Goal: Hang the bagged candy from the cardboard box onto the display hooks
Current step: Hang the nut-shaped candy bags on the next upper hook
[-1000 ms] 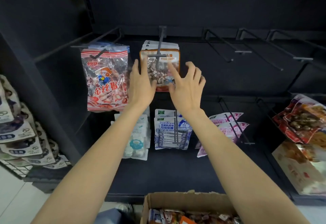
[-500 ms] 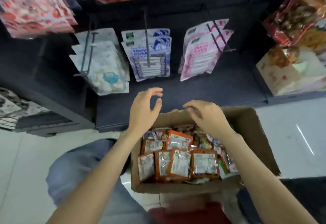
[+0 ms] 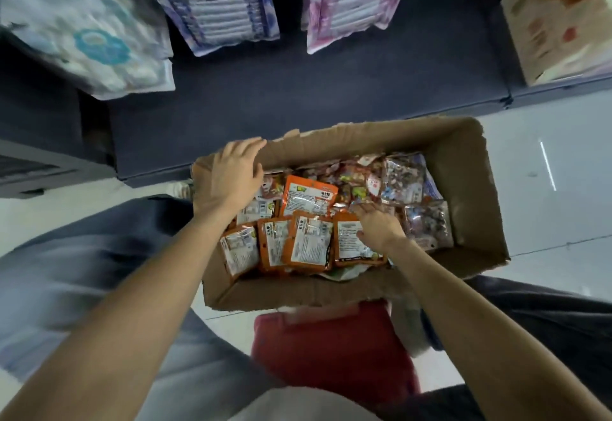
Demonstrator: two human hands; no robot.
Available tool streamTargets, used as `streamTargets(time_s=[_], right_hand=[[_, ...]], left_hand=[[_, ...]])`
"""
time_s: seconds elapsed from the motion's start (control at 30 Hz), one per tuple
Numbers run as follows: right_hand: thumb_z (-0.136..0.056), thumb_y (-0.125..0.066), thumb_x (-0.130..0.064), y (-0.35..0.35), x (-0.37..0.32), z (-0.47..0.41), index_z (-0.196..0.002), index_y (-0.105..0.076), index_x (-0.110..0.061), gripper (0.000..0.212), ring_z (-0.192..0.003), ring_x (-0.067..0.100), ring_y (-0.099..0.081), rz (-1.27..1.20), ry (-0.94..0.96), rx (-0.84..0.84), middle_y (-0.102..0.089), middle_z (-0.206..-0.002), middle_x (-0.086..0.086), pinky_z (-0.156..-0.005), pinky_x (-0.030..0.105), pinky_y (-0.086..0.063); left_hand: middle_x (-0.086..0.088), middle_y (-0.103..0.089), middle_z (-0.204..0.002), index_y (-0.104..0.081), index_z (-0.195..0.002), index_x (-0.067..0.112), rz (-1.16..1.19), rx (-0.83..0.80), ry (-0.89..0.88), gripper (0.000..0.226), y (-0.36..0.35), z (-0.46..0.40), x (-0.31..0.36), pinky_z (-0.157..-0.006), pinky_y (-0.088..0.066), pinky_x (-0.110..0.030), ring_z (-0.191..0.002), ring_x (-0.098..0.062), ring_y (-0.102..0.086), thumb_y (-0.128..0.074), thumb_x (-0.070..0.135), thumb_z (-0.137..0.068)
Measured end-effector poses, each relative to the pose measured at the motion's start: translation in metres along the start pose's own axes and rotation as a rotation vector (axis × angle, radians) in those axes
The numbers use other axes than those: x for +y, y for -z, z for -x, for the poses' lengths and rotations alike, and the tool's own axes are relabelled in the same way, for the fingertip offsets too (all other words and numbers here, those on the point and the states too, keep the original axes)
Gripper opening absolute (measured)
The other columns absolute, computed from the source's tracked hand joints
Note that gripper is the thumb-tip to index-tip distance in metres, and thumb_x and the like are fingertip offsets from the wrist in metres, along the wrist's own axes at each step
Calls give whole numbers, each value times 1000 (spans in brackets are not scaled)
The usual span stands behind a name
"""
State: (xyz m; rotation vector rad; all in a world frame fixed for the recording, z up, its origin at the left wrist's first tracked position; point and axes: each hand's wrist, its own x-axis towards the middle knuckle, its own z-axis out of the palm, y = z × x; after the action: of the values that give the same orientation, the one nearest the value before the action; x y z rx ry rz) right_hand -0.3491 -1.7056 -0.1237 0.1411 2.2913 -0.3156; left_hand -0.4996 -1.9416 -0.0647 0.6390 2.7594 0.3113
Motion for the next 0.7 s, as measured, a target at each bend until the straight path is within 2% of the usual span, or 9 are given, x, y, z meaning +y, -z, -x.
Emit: streamTargets(time_s=[0.1,0.17,0.23,0.3,0.37,0.4,0.47,0.57,0.7], right_hand=[[-91,-62,-23,-18,0,-11,-151,-13,-19,78,-143,28,-21,43,11,-66,-23,-155,5,-117,44,-20],[-88,-65,-24,-26,-1,-14,-150,-14,-18,80,-140,30,-22,120,1,-43,-26,-151,9,-116,48,-21],[-88,-63,-22,-30,-2,-13,-147,-21,-15,73,-137,32,-26,175,-8,-7,-32,-147,11,-112,47,-26],[-89,-58,-11,-31,-1,-13,-144,-29,-16,63,-135,32,-29,131,17,35,-37,-145,11,-109,46,-28],[-90,-54,-6,-28,1,-13,-139,-41,-19,52,-135,30,-30,112,108,63,-38,-144,8,-110,44,-29],[-92,-55,-9,-26,0,-12,-135,-46,-20,45,-134,29,-31,131,160,77,-38,-144,8,-110,41,-30],[-94,-56,-19,-21,-5,-10,-129,-53,-18,35,-131,27,-35,160,239,80,-41,-139,7,-107,38,-34],[-94,-51,-8,-10,-23,-4,-132,-47,-17,39,-115,29,-56,162,246,-22,-55,-128,10,-91,37,-45],[-93,-54,-5,-1,-42,-9,-131,-47,-26,44,-105,25,-62,37,318,12,-62,-121,5,-75,34,-49]], left_hand=[[-2,-44,-144,-43,-141,19,-52,23,-86,50,3,1,-8,-115,-24,-44,-133,-22,-38,-54,17,-92],[-4,-49,-137,-51,-134,16,-36,96,-137,45,0,11,-6,-110,-31,-44,-127,-24,-44,-56,17,-90],[-4,-55,-129,-55,-128,16,43,56,-136,37,-15,28,4,-103,-39,-41,-121,-24,-49,-55,21,-91],[-2,-50,-136,-48,-134,21,31,-151,-75,43,-45,47,12,-105,-37,-38,-128,-22,-43,-53,32,-93],[-6,-33,-149,-29,-146,21,-69,-411,81,68,-77,62,8,-112,-28,-40,-137,-25,-29,-56,46,-89],[-9,-25,-152,-20,-148,20,-107,-505,169,81,-90,68,2,-114,-25,-43,-139,-28,-24,-61,49,-84],[-13,-24,-150,-16,-147,20,-156,-581,288,94,-102,74,-11,-113,-24,-46,-136,-32,-26,-70,52,-76],[-12,-36,-145,-26,-143,19,-171,-574,282,79,-107,79,-17,-109,-28,-46,-131,-30,-36,-67,44,-81],[-10,-57,-128,-40,-136,20,125,-417,289,50,-103,77,-12,-99,-46,-43,-119,-27,-53,-59,18,-90]])
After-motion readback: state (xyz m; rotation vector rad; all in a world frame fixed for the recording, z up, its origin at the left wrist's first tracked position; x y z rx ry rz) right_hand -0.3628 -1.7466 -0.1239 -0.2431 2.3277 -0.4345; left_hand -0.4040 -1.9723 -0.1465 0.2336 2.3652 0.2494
